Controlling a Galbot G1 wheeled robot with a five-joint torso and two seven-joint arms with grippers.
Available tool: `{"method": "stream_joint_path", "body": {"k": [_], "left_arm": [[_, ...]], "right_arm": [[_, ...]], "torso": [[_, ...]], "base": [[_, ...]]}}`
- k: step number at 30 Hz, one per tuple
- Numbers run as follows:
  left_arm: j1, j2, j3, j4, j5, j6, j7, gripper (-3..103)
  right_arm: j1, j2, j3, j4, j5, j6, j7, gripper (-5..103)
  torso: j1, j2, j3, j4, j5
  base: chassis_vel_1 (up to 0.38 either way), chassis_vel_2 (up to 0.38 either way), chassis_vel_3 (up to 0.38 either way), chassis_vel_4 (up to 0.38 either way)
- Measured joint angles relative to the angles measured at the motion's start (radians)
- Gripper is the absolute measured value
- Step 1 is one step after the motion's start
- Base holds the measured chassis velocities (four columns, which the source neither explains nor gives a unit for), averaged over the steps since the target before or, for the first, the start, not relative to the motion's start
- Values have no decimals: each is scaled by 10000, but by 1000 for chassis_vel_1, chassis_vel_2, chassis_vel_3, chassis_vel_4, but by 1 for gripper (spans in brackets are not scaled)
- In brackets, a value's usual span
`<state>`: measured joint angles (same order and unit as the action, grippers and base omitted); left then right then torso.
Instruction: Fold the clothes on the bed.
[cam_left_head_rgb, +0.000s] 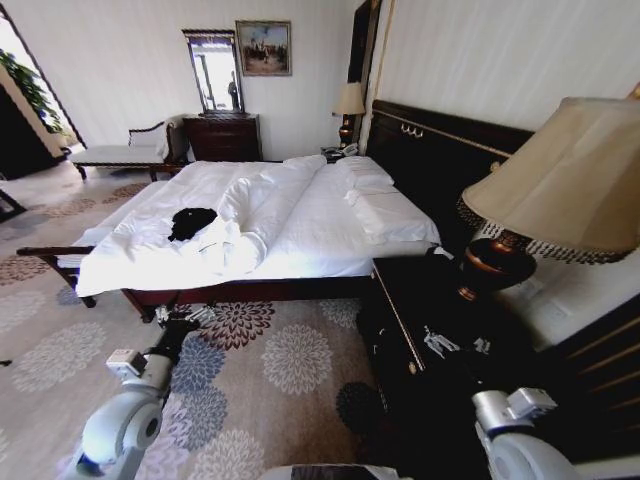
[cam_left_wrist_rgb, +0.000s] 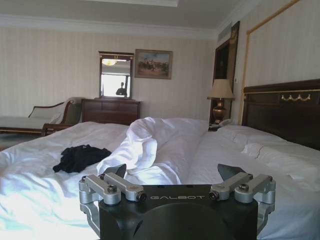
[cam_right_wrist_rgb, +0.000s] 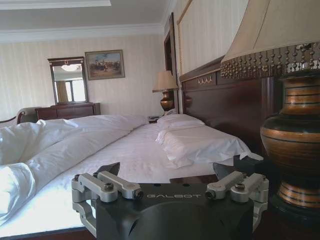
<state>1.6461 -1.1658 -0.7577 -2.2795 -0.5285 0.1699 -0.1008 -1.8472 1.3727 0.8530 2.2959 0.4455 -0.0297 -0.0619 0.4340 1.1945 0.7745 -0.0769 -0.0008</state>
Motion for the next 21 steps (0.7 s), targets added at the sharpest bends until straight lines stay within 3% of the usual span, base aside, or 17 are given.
{"method": "stream_joint_path", "body": {"k": [3, 7, 21], "left_arm": [[269, -507, 5, -260, 93, 58, -108, 100], [755, -885, -223, -497, 151, 47, -56, 100], [1115, -798, -671, -706, 130, 37, 103, 100]], "right_arm": [[-274, 480, -347, -16, -773, 391, -269, 100], [-396, 578, -729, -193, -1406, 642, -377, 100], [-509, 345, -377, -147, -1187, 792, -401, 100]], "torso": [[0, 0, 0, -3, 0], [-1, 0, 0, 7, 2], [0, 0, 0, 0, 0]], "base": [[0, 0, 0, 0], [0, 0, 0, 0], [0, 0, 0, 0]]}}
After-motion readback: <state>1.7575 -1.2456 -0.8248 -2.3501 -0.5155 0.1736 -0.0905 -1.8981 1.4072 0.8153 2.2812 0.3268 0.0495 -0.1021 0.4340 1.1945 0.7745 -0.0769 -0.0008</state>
